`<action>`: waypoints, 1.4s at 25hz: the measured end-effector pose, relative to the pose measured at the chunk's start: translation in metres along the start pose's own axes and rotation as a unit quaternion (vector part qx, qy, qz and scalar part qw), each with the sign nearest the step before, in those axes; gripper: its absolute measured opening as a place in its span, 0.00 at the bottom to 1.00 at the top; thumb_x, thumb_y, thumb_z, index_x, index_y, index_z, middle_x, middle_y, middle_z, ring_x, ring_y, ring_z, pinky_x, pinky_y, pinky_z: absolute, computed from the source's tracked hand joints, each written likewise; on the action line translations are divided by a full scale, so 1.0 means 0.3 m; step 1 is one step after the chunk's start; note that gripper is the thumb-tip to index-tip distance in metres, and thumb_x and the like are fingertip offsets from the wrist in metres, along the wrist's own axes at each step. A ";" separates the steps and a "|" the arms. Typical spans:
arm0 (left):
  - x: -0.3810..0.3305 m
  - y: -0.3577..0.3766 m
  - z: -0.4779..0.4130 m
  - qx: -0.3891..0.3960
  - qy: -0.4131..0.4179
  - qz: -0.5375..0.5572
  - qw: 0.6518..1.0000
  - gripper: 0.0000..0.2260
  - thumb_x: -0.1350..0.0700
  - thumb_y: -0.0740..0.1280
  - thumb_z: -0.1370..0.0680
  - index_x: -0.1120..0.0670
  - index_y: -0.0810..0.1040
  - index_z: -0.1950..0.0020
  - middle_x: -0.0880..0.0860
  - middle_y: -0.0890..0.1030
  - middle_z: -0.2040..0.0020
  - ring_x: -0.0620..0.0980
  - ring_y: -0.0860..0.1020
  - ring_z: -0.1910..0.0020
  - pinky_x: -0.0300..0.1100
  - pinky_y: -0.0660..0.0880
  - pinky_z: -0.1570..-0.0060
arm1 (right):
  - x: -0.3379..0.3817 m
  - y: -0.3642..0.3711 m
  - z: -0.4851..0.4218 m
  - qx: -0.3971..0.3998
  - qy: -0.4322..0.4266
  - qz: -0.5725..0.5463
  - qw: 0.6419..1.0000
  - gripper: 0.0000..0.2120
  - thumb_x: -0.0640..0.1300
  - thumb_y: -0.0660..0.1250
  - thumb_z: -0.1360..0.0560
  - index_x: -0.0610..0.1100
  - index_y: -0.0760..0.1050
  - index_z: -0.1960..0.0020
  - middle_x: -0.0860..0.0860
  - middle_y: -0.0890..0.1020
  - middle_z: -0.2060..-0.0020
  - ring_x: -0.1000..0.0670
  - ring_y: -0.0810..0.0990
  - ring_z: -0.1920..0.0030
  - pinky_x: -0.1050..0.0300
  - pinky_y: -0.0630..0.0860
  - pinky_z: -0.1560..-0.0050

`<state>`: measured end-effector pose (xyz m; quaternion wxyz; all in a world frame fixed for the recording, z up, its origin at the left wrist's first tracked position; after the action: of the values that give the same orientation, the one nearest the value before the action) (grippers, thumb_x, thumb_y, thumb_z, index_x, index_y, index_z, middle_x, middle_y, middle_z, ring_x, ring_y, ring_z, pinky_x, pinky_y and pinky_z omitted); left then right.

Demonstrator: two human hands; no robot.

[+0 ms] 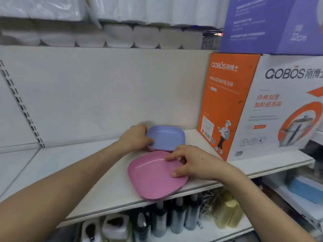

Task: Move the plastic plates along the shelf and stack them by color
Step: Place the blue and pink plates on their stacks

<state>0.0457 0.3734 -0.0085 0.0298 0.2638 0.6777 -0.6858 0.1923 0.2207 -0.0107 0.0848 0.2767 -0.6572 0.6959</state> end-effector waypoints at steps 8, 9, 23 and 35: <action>-0.082 -0.090 0.019 -0.097 -0.007 -0.174 0.980 0.13 0.62 0.61 0.23 0.57 0.73 0.39 0.61 0.80 0.45 0.64 0.79 0.50 0.48 0.71 0.56 | -0.107 -0.099 0.105 -0.023 -0.031 -0.008 0.999 0.22 0.46 0.75 0.25 0.57 0.79 0.32 0.60 0.77 0.45 0.57 0.76 0.49 0.66 0.71 0.46; -0.091 -0.096 0.034 -0.103 -0.007 -0.205 0.973 0.14 0.62 0.60 0.22 0.57 0.70 0.36 0.60 0.79 0.45 0.63 0.78 0.52 0.48 0.70 0.57 | -0.124 -0.106 0.115 -0.027 -0.029 -0.006 0.999 0.22 0.46 0.75 0.25 0.58 0.79 0.33 0.60 0.77 0.45 0.58 0.76 0.49 0.65 0.71 0.47; -0.031 -0.265 0.194 -0.121 -0.035 -0.383 0.915 0.16 0.65 0.60 0.23 0.56 0.67 0.36 0.55 0.76 0.54 0.58 0.71 0.59 0.47 0.67 0.60 | -0.150 -0.147 0.182 -0.082 -0.024 -0.058 0.995 0.19 0.44 0.73 0.23 0.59 0.81 0.35 0.62 0.80 0.50 0.62 0.77 0.51 0.68 0.68 0.54; 0.760 -0.612 0.600 -0.172 -0.168 0.171 0.955 0.11 0.66 0.59 0.21 0.62 0.80 0.47 0.57 0.78 0.49 0.62 0.84 0.58 0.52 0.84 0.57 | 0.438 0.038 -0.061 -0.124 -0.062 -0.056 0.989 0.21 0.34 0.64 0.20 0.57 0.81 0.38 0.60 0.81 0.47 0.64 0.76 0.51 0.74 0.67 0.54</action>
<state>-0.2811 0.2901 0.0572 0.3050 0.2471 0.7156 -0.5778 0.0723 0.2045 0.0450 0.1164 0.3431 -0.7257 0.5849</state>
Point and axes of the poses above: each hand's wrist, its own z-axis away from the middle knuckle, its own y-axis out of the palm, x = y × z, the point moved 10 cm from there along -z, towards the middle knuckle
